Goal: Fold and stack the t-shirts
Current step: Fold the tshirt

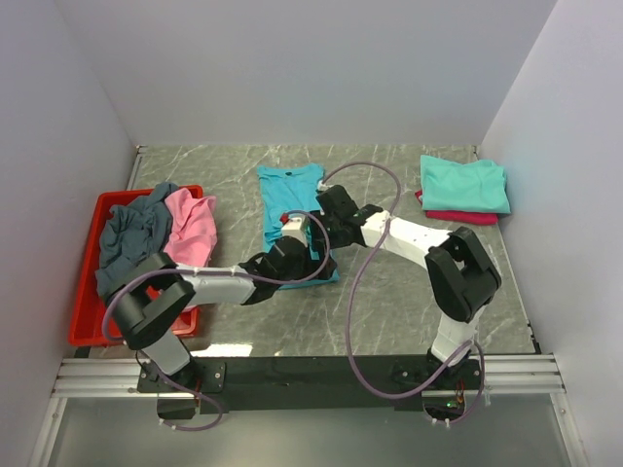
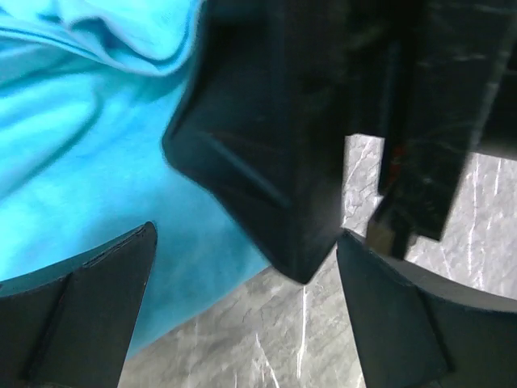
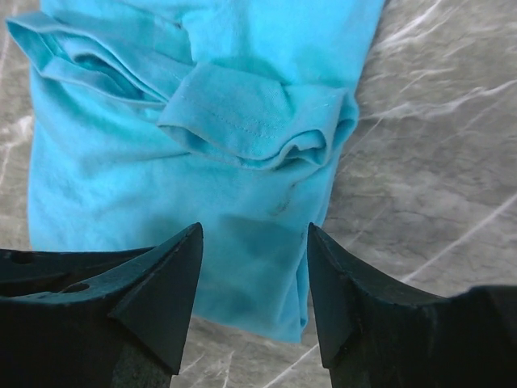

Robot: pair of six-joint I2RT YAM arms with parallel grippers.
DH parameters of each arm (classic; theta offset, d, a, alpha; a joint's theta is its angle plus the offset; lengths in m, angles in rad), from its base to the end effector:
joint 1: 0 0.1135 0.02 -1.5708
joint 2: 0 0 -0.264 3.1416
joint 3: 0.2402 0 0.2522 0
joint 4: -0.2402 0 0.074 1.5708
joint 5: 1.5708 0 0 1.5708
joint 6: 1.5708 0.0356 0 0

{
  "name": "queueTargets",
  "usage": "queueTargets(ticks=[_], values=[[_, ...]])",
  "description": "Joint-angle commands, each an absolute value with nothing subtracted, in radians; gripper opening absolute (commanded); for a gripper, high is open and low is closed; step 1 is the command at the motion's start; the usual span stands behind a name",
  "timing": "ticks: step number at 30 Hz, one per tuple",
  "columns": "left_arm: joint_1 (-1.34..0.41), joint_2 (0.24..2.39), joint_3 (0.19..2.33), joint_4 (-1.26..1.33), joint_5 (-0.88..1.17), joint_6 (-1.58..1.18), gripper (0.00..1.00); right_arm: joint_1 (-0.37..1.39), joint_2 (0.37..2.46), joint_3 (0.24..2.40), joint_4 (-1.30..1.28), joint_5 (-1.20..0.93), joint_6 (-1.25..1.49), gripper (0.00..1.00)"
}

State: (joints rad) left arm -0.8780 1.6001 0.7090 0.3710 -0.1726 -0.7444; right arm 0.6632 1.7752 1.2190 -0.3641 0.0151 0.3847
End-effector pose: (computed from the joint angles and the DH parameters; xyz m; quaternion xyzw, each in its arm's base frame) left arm 0.2110 -0.2446 0.1704 0.0144 0.8629 -0.3110 0.3981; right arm 0.2995 0.2333 0.2064 -0.1291 0.9387 0.1537 0.2803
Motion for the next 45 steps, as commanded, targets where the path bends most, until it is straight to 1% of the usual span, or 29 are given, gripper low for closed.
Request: queueTargets(ticks=[1, 4, 9, 13, 19, 24, 31, 35, 39, 42, 45], values=[[-0.897, 1.637, 0.695, 0.515, -0.169, -0.727, 0.99, 0.667, 1.808, 1.267, -0.342, -0.035, 0.382, 0.61], [-0.904, 1.661, 0.675, 0.551, -0.172, -0.721, 0.99, 0.669, 1.838, 1.284, -0.344, -0.055, 0.374, 0.6], [-0.914, 1.686, 0.661, 0.535, -0.172, -0.733, 0.99, 0.669, 1.896, 1.328, -0.347, -0.077, 0.362, 0.59], [-0.93, 1.68, 0.615, 0.531, -0.178, -0.753, 0.99, 0.666, 1.974, 1.379, -0.383, -0.043, 0.354, 0.59], [-0.969, 1.663, 0.545, 0.534, -0.192, -0.791, 0.99, 0.64, 2.028, 1.442, -0.396, -0.006, 0.354, 0.59], [-1.009, 1.649, 0.491, 0.535, -0.218, -0.834, 0.99, 0.614, 2.08, 1.56, -0.439, 0.026, 0.336, 0.59], [-1.057, 1.641, 0.472, 0.5, -0.256, -0.861, 0.99, 0.583, 2.171, 1.7, -0.502, 0.055, 0.314, 0.59], [-1.083, 1.583, 0.497, 0.442, -0.287, -0.844, 0.99, 0.583, 2.096, 1.623, -0.466, 0.066, 0.318, 0.59], [-1.098, 1.514, 0.577, 0.353, -0.313, -0.796, 0.99, 0.583, 1.965, 1.525, -0.439, 0.089, 0.327, 0.59], [-1.117, 1.459, 0.662, 0.286, -0.339, -0.755, 0.99, 0.583, 1.821, 1.444, -0.425, 0.1, 0.33, 0.61], [-1.143, 1.401, 0.715, 0.221, -0.382, -0.715, 0.99, 0.584, 1.738, 1.352, -0.413, 0.106, 0.336, 0.62]])
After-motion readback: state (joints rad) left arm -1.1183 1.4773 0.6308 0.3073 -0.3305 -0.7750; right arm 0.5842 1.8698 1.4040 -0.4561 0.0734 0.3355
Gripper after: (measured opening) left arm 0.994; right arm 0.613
